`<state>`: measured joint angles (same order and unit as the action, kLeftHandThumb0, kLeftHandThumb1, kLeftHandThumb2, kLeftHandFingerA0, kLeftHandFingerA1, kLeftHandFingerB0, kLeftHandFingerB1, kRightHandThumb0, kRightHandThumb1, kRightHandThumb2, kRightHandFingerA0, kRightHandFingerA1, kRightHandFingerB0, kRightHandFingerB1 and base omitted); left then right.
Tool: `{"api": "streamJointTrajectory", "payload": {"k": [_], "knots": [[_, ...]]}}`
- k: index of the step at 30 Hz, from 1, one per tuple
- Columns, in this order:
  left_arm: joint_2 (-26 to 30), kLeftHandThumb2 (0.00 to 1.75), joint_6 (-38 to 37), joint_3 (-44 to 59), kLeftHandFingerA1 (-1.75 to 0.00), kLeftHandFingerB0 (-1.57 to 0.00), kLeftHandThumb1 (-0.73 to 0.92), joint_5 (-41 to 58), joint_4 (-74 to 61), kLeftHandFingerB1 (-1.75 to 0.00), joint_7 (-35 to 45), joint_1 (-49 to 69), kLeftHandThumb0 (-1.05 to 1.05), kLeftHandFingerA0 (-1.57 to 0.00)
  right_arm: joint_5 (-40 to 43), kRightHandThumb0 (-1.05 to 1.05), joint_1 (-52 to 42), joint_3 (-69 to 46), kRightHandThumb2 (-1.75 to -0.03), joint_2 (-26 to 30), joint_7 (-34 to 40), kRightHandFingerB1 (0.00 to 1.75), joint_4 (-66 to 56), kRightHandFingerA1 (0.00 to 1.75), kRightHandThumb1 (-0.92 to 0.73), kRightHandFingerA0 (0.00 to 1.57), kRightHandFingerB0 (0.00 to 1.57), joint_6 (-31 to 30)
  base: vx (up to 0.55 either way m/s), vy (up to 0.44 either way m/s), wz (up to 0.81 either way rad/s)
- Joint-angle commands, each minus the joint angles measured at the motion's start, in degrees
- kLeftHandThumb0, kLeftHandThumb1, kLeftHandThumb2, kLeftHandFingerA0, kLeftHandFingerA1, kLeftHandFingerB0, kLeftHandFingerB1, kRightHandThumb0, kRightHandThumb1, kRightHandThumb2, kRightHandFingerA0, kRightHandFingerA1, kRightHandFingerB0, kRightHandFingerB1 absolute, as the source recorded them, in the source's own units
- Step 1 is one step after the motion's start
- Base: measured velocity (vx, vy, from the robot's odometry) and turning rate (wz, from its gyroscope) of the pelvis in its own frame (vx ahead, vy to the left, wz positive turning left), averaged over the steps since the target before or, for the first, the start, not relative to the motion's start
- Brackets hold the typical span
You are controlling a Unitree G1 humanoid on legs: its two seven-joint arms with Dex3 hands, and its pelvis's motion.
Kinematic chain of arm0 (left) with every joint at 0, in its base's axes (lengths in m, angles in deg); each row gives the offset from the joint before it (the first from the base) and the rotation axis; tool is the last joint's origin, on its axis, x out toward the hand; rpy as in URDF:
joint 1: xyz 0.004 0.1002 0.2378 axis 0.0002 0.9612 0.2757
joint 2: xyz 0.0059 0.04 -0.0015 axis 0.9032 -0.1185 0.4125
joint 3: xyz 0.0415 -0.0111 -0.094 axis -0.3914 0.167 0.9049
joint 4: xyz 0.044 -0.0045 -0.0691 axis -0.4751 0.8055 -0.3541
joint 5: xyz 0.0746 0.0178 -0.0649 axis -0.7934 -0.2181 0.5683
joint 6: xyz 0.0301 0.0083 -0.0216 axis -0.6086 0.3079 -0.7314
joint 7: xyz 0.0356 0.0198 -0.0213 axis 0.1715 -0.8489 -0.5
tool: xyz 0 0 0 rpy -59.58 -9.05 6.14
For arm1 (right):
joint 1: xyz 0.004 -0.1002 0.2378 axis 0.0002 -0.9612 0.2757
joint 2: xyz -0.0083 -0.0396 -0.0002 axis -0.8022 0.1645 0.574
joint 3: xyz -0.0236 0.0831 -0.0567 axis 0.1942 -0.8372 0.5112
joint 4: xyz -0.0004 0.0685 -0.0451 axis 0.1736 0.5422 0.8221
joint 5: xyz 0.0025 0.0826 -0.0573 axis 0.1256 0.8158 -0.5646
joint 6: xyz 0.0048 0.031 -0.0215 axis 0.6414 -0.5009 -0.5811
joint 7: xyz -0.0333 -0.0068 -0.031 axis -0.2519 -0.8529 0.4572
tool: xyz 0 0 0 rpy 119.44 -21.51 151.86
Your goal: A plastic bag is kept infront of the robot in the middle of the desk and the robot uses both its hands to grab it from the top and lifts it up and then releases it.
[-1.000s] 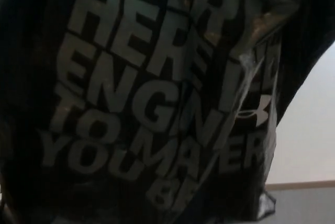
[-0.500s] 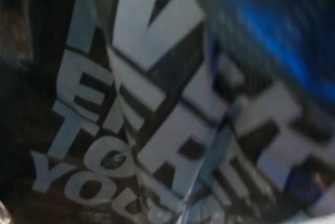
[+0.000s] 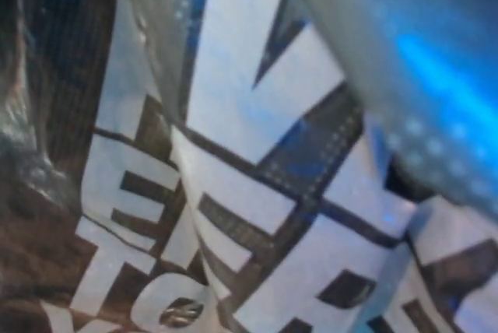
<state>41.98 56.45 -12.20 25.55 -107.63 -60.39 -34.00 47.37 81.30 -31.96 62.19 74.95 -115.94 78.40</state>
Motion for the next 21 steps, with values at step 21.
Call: {"api": "streamJointTrajectory", "payload": {"k": [21], "knots": [[14.9,0.57,-40.6,-31.9,-1.75,-0.52,0.64,-59.0,50.9,-1.66,0.6,16.1,-0.06,-0.73,-0.3,-0.42,21.9,-4.4,-0.79,5.3,4.4,1.29,64.2,1.41,-0.47,1.06,0.85,0.7,0.0,0.0,0.0]]}}
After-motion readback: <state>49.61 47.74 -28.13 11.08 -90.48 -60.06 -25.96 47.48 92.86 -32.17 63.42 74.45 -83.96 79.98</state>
